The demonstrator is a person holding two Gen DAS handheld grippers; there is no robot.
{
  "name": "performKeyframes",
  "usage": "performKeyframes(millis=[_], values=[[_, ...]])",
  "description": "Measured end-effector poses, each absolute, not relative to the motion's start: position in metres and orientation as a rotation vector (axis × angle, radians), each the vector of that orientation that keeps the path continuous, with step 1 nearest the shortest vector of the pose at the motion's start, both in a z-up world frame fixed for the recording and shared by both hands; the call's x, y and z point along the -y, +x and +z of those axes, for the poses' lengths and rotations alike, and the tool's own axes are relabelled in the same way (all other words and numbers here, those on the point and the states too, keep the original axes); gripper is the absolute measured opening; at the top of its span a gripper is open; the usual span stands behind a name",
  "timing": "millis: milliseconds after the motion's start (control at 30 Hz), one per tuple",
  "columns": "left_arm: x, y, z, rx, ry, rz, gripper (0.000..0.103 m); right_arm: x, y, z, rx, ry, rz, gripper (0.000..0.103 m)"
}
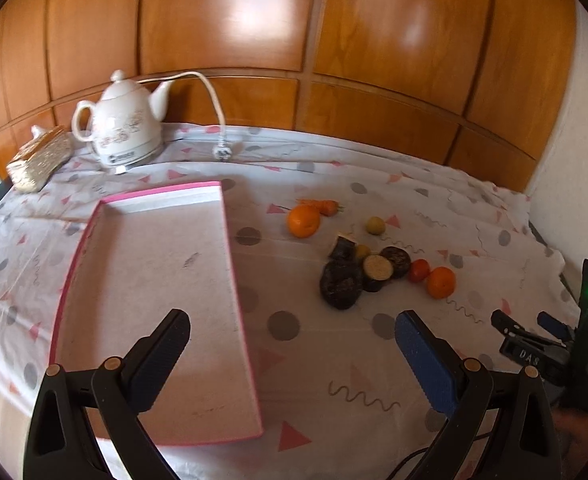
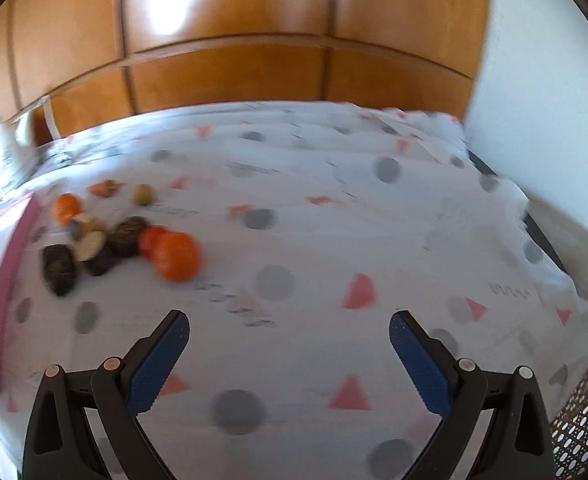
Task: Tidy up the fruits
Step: 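Reach the left gripper to the dark brown round fruit and grasp it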
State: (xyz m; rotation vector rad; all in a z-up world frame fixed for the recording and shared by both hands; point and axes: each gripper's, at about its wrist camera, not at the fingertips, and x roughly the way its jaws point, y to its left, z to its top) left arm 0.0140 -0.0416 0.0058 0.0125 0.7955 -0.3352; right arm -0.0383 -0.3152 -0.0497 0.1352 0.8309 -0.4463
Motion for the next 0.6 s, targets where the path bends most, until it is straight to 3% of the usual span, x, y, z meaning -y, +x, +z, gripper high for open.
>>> performKeyframes(millis=[433, 500, 600], values=[[0.100, 0.067, -0.022, -0.912, 0.214, -0.403, 0.102, 0.342, -0.040, -0.065, -0.834, 0.171, -0.490, 0.101], [0.109, 0.076, -0.031, -0.935, 0.231, -0.409, 0.088, 0.345, -0.040, -0.068, -0.840, 0.178, -0.488, 0.101], [0.123, 0.088, -0.042, -0.955, 0.267, -0.418, 0.086, 0.348, -0.039, -0.072, -0.849, 0.188, -0.490, 0.101]])
